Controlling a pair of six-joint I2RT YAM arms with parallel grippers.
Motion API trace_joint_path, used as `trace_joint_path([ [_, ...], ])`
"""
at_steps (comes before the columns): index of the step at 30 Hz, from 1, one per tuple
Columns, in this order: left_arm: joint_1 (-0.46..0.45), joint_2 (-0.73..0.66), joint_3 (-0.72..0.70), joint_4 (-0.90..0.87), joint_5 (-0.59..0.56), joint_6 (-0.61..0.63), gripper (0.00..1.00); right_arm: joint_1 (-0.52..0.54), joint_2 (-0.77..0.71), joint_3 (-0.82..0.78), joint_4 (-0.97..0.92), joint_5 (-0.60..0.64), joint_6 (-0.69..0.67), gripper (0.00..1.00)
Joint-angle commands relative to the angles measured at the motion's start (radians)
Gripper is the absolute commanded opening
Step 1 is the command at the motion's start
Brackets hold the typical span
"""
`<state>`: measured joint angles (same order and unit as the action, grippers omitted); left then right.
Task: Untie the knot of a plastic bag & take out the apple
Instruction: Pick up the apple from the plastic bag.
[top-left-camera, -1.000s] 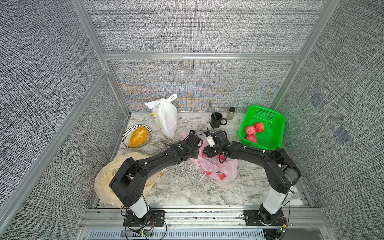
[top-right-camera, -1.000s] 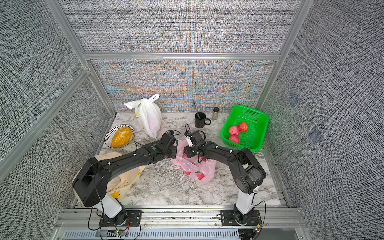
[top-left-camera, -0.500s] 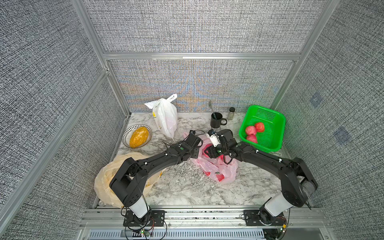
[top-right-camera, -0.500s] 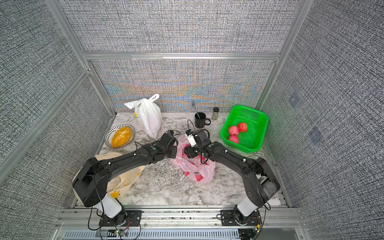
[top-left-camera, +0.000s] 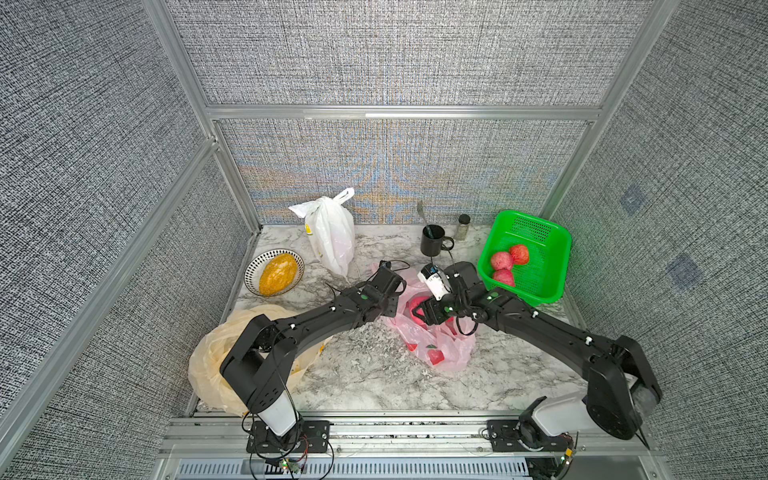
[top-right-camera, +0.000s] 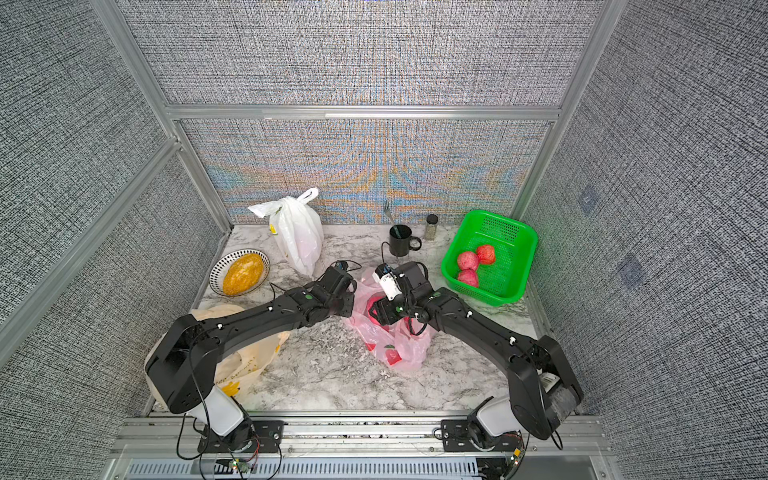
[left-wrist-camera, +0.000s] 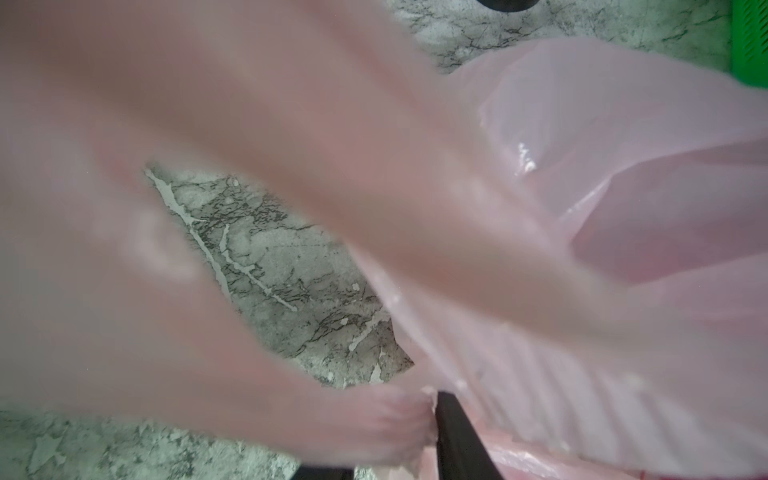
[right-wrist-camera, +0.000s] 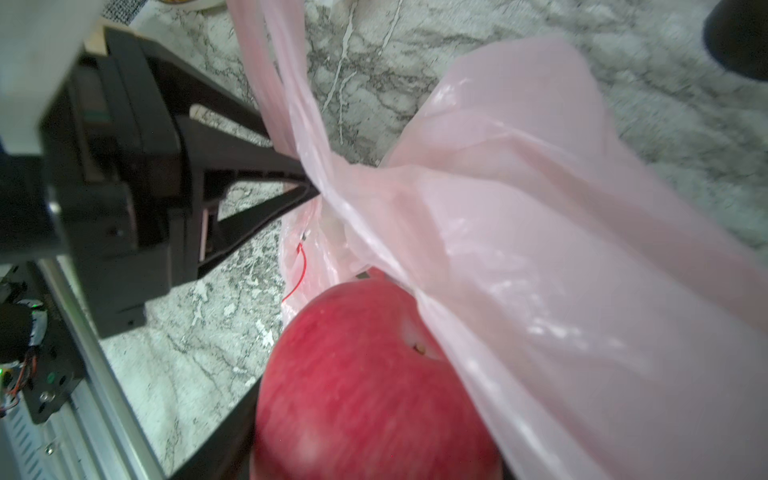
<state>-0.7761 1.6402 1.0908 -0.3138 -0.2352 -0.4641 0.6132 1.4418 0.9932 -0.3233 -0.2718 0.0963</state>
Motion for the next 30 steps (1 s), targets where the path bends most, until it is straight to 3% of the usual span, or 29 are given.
trace_joint_path([
  [1, 0.001, -0.005, 0.002, 0.004, -0.003, 0.004, 0.34, -0.001, 0.004, -0.008, -0.027, -0.14, -0.019, 0.55],
  [9, 0.001, -0.01, -0.006, 0.008, -0.004, 0.001, 0.34, -0.001, -0.01, -0.005, -0.025, -0.343, -0.038, 0.56],
  [12, 0.001, -0.013, -0.008, 0.009, -0.004, 0.001, 0.34, -0.007, -0.037, 0.0, -0.017, -0.338, -0.031, 0.57],
  [16, 0.001, -0.018, -0.013, 0.01, -0.004, 0.001, 0.35, -0.052, -0.09, 0.034, -0.029, -0.281, -0.017, 0.57],
  [22, 0.001, -0.025, -0.018, 0.016, 0.003, 0.002, 0.35, -0.226, -0.144, 0.089, 0.001, -0.137, -0.001, 0.59],
  [30, 0.001, -0.039, -0.02, 0.021, 0.02, 0.007, 0.35, -0.492, -0.046, 0.177, 0.09, 0.066, 0.048, 0.62],
])
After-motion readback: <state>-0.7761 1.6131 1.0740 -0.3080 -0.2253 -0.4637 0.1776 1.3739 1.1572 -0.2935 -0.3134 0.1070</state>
